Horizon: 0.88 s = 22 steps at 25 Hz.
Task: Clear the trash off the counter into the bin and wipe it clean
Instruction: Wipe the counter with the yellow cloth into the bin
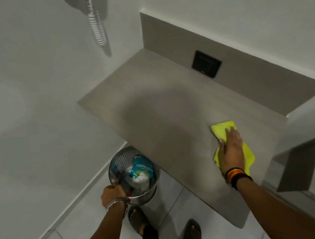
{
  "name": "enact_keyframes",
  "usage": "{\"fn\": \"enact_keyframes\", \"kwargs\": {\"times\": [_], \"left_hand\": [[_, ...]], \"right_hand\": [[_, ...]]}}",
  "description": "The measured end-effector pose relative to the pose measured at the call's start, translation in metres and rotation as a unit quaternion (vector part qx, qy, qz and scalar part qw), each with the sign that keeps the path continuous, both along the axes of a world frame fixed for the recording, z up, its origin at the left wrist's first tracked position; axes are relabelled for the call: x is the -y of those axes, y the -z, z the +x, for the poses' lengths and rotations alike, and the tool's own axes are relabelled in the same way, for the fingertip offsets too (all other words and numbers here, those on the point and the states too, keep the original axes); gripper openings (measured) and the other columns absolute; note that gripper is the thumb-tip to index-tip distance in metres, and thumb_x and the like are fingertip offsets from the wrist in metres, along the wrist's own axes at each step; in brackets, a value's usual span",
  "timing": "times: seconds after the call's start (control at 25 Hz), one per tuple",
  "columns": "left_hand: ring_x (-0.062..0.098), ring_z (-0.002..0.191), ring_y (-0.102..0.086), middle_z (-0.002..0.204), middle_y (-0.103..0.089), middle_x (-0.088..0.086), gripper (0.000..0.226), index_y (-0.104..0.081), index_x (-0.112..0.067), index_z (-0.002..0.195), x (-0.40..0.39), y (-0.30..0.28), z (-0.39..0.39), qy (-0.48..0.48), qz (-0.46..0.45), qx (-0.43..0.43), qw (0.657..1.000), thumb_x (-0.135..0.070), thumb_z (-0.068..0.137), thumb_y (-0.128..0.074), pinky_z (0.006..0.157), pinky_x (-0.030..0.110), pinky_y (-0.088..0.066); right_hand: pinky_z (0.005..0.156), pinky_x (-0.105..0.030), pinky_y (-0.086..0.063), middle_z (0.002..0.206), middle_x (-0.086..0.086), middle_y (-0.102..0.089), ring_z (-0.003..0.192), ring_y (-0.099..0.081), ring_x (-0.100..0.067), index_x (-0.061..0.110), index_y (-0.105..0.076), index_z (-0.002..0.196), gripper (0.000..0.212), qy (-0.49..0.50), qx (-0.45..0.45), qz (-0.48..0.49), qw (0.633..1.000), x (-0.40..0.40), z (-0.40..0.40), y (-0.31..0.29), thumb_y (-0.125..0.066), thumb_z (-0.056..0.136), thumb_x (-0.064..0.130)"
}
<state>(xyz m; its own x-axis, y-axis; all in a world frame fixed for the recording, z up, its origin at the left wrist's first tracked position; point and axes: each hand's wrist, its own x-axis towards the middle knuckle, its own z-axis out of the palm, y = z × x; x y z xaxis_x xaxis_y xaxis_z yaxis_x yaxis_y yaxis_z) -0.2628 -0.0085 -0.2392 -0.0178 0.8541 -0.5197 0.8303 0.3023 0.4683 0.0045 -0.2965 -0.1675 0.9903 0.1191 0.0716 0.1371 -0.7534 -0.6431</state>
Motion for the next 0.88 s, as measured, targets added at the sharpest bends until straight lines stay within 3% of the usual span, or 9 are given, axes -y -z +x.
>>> {"fn": "enact_keyframes", "kwargs": {"times": [0.08, 0.12, 0.24, 0.36, 0.56, 0.64, 0.76, 0.88], "left_hand": [[0.040, 0.066, -0.071, 0.080, -0.071, 0.019, 0.091, -0.069, -0.007, 0.088, 0.003, 0.060, -0.008, 0.002, 0.002, 0.006, 1.000, -0.080, 0.069, -0.017, 0.070, 0.052, -0.062], [0.041, 0.067, -0.071, 0.081, -0.071, 0.019, 0.091, -0.068, -0.007, 0.087, 0.011, 0.056, -0.007, 0.002, -0.002, 0.000, 1.000, -0.080, 0.070, -0.017, 0.070, 0.052, -0.062], [0.043, 0.087, -0.069, 0.091, -0.069, 0.020, 0.068, -0.068, -0.001, 0.093, 0.027, -0.026, 0.004, -0.004, -0.037, 0.008, 0.999, -0.059, 0.097, -0.031, 0.079, 0.041, -0.056], [0.042, 0.095, -0.066, 0.102, -0.070, 0.026, 0.058, -0.069, 0.003, 0.102, 0.017, -0.045, 0.003, 0.001, -0.062, 0.013, 0.998, -0.045, 0.104, -0.035, 0.083, 0.042, -0.052], [0.032, 0.076, -0.064, 0.086, -0.067, 0.017, 0.056, -0.067, 0.000, 0.096, -0.040, -0.039, -0.007, -0.032, -0.068, 0.040, 0.996, -0.045, 0.104, -0.036, 0.068, 0.034, -0.050], [0.030, 0.072, -0.067, 0.082, -0.069, 0.014, 0.057, -0.068, -0.003, 0.089, -0.066, -0.034, -0.013, -0.039, -0.065, 0.043, 0.996, -0.048, 0.103, -0.035, 0.070, 0.035, -0.057], [0.033, 0.066, -0.071, 0.075, -0.071, 0.013, 0.059, -0.064, -0.015, 0.076, -0.100, -0.006, -0.031, -0.053, -0.061, 0.060, 0.995, -0.061, 0.095, -0.033, 0.069, 0.047, -0.064], [0.034, 0.065, -0.072, 0.077, -0.073, 0.013, 0.064, -0.065, -0.016, 0.078, -0.120, 0.005, -0.051, -0.061, -0.051, 0.033, 0.996, -0.066, 0.090, -0.028, 0.069, 0.046, -0.064]], "right_hand": [[0.122, -0.050, -0.020, 0.157, -0.022, -0.035, 0.148, -0.028, -0.037, 0.001, -0.043, 0.143, 0.047, -0.007, -0.006, -0.028, 1.000, -0.018, 0.001, 0.009, -0.048, 0.100, 0.017], [0.122, -0.050, -0.019, 0.157, -0.022, -0.034, 0.148, -0.027, -0.038, 0.001, -0.044, 0.143, 0.046, -0.008, -0.005, -0.032, 0.999, -0.032, 0.002, 0.010, -0.048, 0.100, 0.015], [0.122, -0.050, -0.018, 0.156, -0.022, -0.035, 0.147, -0.028, -0.039, 0.000, -0.044, 0.143, 0.045, -0.041, 0.001, -0.034, 0.999, -0.086, 0.000, 0.011, -0.048, 0.100, 0.013], [0.123, -0.048, -0.016, 0.158, -0.019, -0.033, 0.149, -0.026, -0.036, 0.003, -0.042, 0.145, 0.046, -0.095, 0.000, -0.030, 0.995, -0.151, -0.013, 0.013, -0.046, 0.101, 0.013], [0.124, -0.044, -0.016, 0.159, -0.015, -0.033, 0.149, -0.028, -0.033, 0.007, -0.042, 0.146, 0.045, -0.183, -0.001, -0.023, 0.983, -0.270, -0.032, 0.007, -0.045, 0.101, 0.012], [0.124, -0.043, -0.017, 0.159, -0.014, -0.034, 0.148, -0.029, -0.031, 0.010, -0.042, 0.147, 0.046, -0.231, -0.022, -0.010, 0.973, -0.307, -0.046, 0.002, -0.044, 0.101, 0.014], [0.124, -0.039, -0.021, 0.161, -0.006, -0.033, 0.149, -0.027, -0.025, 0.017, -0.039, 0.150, 0.047, -0.369, -0.042, 0.033, 0.928, -0.345, -0.097, -0.004, -0.039, 0.103, 0.019], [0.126, -0.032, -0.014, 0.162, 0.000, -0.029, 0.152, -0.021, -0.013, 0.020, -0.038, 0.150, 0.046, -0.437, -0.041, 0.076, 0.895, -0.355, -0.154, -0.008, -0.039, 0.105, 0.015]]}}
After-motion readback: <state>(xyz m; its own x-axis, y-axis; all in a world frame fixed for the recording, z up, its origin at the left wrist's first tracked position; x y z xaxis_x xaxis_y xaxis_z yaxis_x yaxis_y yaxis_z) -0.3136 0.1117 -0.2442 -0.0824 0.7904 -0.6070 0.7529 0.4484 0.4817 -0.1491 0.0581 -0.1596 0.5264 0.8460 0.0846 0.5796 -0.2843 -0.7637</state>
